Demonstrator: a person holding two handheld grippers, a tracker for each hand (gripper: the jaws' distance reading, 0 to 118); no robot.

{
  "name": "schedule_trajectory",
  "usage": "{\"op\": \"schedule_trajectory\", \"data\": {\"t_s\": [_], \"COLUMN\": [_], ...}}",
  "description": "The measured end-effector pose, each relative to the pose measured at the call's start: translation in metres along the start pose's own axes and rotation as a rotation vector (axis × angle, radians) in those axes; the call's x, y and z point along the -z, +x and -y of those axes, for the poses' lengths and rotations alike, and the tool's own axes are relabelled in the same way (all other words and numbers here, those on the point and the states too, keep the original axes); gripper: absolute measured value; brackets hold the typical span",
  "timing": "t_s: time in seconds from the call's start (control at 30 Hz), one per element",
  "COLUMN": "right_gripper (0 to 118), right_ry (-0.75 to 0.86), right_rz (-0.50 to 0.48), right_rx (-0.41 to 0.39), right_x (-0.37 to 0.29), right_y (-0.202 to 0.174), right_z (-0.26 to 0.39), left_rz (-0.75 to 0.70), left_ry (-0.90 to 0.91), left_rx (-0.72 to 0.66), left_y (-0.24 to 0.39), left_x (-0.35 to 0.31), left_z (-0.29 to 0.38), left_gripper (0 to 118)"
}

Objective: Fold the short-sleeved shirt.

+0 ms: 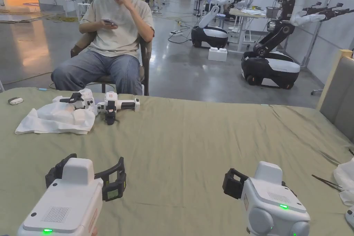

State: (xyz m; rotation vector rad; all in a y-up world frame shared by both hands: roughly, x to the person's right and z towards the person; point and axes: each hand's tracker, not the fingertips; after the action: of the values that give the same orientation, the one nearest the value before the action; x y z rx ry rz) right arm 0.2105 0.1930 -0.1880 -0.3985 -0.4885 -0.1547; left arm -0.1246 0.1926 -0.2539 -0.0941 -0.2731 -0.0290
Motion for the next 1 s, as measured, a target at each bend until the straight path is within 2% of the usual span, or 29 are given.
{"op": "schedule_trajectory", "data": {"t_s": [0.23,0.4,0.47,0.87,1.0], "right_gripper": [102,102,102,102,103], "right_ry": [0.02,0.08,0.12,0.227,0.249], "right_rz": [0.001,-0.071,-0.115,-0.071,-0.069], "right_rx": [-0.013,-0.02,-0.053,-0.137,-0.136], "right_x": [-0.002,-0.005,-0.008,-0.011,-0.012], "right_y": [0.002,0.005,0.006,-0.006,-0.006], "right_z": [-0.001,0.002,0.004,0.011,0.01], "left_rz": [0.005,0.005,-0.001,-0.008,-0.01], "left_ry": [0.0,-0.002,-0.006,-0.01,-0.008], "left_rx": [0.009,0.018,0.018,0.024,0.017], "left_y": [-0.002,-0.004,-0.005,-0.006,-0.006], "left_x": [0.002,0.003,0.003,0.005,0.005], "left_z": [0.0,0.001,0.001,0.004,0.004], "left_gripper": [100,100,100,100,100]}}
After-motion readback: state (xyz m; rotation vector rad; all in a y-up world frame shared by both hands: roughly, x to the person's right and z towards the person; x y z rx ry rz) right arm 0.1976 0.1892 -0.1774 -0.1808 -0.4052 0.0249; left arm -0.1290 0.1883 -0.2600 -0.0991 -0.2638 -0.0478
